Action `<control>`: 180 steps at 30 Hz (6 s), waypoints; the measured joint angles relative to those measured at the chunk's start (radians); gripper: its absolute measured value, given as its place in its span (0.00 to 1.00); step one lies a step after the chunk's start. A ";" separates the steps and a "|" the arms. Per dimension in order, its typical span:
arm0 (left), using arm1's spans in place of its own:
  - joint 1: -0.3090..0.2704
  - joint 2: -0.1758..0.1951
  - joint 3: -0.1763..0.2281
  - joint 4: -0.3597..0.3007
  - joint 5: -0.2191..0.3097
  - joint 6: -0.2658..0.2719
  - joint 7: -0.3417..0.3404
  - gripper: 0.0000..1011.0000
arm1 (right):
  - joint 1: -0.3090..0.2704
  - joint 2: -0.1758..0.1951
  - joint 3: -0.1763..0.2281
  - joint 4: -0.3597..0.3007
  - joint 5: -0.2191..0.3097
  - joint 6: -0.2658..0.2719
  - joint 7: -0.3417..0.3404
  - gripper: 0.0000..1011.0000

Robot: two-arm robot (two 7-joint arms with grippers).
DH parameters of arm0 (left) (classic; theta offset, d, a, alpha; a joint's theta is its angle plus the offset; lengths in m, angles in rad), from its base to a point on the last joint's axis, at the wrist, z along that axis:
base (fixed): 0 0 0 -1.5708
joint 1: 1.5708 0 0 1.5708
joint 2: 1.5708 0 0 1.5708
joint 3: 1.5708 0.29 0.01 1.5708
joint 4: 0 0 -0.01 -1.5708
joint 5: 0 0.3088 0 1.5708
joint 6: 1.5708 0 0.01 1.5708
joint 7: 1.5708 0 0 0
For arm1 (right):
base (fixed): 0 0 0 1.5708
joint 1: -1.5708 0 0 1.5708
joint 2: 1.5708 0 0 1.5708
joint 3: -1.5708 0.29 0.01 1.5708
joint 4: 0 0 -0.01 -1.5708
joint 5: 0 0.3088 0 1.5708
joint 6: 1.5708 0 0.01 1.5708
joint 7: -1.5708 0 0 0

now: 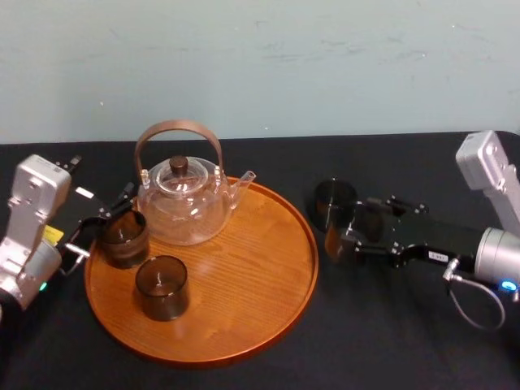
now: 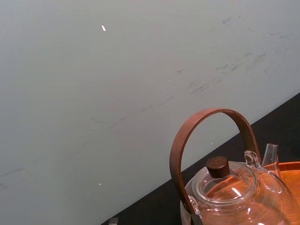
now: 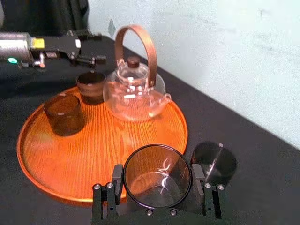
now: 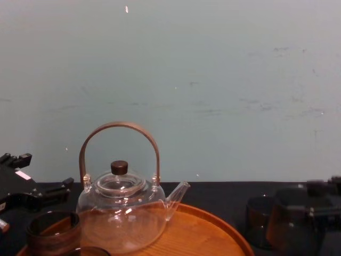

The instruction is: Pick up the glass from the table and place it on the tray.

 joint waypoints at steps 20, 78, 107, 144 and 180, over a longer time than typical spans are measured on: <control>0.000 0.000 0.000 0.000 0.000 0.000 0.000 0.99 | 0.147 -0.074 -0.127 0.043 -0.022 -0.029 0.066 0.88; 0.000 0.000 0.000 0.000 0.000 0.000 0.000 0.99 | 0.209 -0.223 -0.295 0.277 -0.105 -0.099 0.109 0.88; 0.000 0.000 0.000 0.000 0.000 0.000 0.000 0.99 | 0.209 -0.221 -0.294 0.277 -0.102 -0.095 0.113 0.99; 0.000 0.000 0.000 0.000 0.000 0.000 0.000 0.99 | -0.024 0.050 -0.104 0.029 0.046 -0.093 0.068 0.99; 0.000 0.000 0.000 0.000 0.000 0.000 0.000 0.99 | 0.069 -0.092 -0.005 0.196 0.000 0.056 -0.141 0.99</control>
